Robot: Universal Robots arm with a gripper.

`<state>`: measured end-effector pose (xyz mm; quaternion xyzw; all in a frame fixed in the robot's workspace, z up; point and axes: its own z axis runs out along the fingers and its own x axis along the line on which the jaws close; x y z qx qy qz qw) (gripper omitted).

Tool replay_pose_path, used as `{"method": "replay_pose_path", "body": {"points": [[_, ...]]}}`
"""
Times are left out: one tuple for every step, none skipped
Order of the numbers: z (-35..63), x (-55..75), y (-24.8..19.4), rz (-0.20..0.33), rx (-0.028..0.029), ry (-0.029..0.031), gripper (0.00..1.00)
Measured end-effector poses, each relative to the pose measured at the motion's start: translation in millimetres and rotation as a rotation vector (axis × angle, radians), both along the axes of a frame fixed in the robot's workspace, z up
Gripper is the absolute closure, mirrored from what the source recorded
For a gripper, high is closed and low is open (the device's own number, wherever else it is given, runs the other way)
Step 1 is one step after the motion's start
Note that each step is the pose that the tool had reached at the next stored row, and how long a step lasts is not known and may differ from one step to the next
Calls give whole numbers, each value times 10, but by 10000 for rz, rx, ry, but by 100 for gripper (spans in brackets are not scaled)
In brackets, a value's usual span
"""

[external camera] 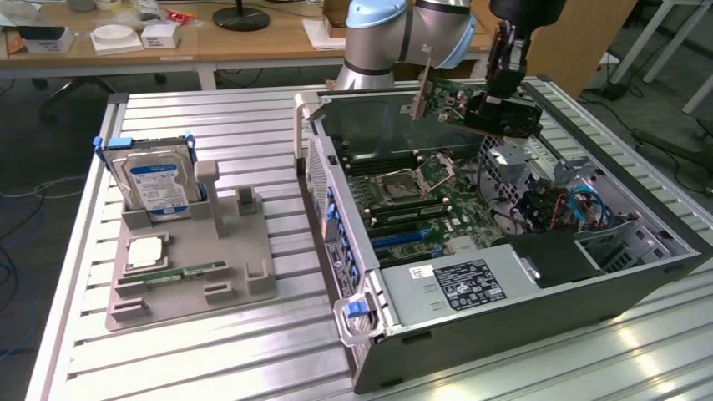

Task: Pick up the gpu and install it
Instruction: 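Insert the gpu into the slot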

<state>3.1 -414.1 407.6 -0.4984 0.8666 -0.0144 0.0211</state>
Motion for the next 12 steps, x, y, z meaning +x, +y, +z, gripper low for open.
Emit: {"method": "replay_pose_path", "body": {"points": [[0,0,0,124,0,0,74],[0,0,0,247,0,0,74],[-1,0,0,370,0,0,74],[-1,0,-1,492,0,0,74],[-1,0,-1,613,-1,0,74],[-1,0,-1,743,-1,0,74],[-1,0,-1,866,-1,-1,74],[-2,0,-1,991,0,0,74],[-2,0,-1,1122,0,0,74],[-2,0,-1,1261,0,0,74],[-2,0,-1,1408,0,0,74],[-2,0,-1,1567,0,0,74]]}}
